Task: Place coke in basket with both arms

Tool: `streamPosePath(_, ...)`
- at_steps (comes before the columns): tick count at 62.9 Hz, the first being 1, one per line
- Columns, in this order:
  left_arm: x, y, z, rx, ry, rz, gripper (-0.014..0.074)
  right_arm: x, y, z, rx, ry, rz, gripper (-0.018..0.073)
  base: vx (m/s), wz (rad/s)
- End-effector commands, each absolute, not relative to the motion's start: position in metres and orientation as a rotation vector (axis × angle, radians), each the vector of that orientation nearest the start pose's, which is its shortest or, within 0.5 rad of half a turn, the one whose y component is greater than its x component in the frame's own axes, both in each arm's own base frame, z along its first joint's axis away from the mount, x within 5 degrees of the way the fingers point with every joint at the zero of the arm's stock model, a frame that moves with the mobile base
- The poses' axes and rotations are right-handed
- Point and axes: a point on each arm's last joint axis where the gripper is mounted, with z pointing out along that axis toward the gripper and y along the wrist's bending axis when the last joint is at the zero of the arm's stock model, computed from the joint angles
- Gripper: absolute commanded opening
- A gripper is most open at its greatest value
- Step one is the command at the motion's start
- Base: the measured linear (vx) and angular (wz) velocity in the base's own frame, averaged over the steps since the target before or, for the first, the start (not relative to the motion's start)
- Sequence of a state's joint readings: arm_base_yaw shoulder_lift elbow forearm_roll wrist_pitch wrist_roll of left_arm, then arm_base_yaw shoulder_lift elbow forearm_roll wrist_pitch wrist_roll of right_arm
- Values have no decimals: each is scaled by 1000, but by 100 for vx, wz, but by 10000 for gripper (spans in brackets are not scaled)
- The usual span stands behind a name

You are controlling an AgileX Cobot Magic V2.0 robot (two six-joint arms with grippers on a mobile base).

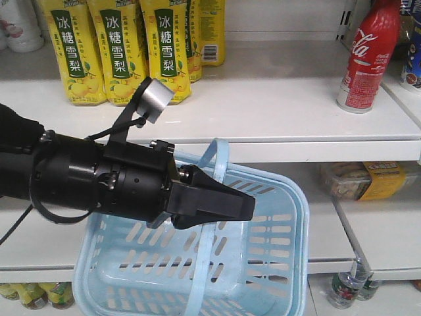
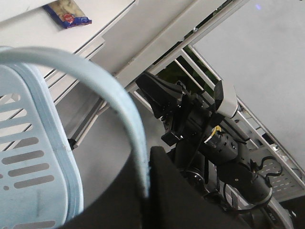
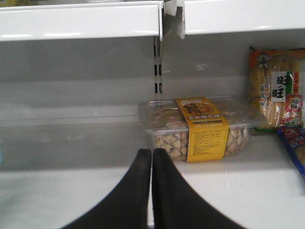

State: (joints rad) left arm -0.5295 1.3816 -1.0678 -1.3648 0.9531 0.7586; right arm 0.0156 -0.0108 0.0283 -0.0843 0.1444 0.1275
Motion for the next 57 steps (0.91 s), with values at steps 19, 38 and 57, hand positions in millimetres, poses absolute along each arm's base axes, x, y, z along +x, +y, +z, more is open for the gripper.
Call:
streamPosePath(19, 200, -204, 371, 677, 2000, -1598, -6, 56, 0, 196, 16, 1560, 23, -5, 0, 0)
streamPosePath(38, 200, -204, 371, 678, 2000, -1598, -6, 56, 0, 196, 16, 1560, 23, -5, 0, 4)
streamPosePath(57, 200, -204, 371, 677, 2000, -1598, -6, 56, 0, 196, 16, 1560, 23, -5, 0, 0)
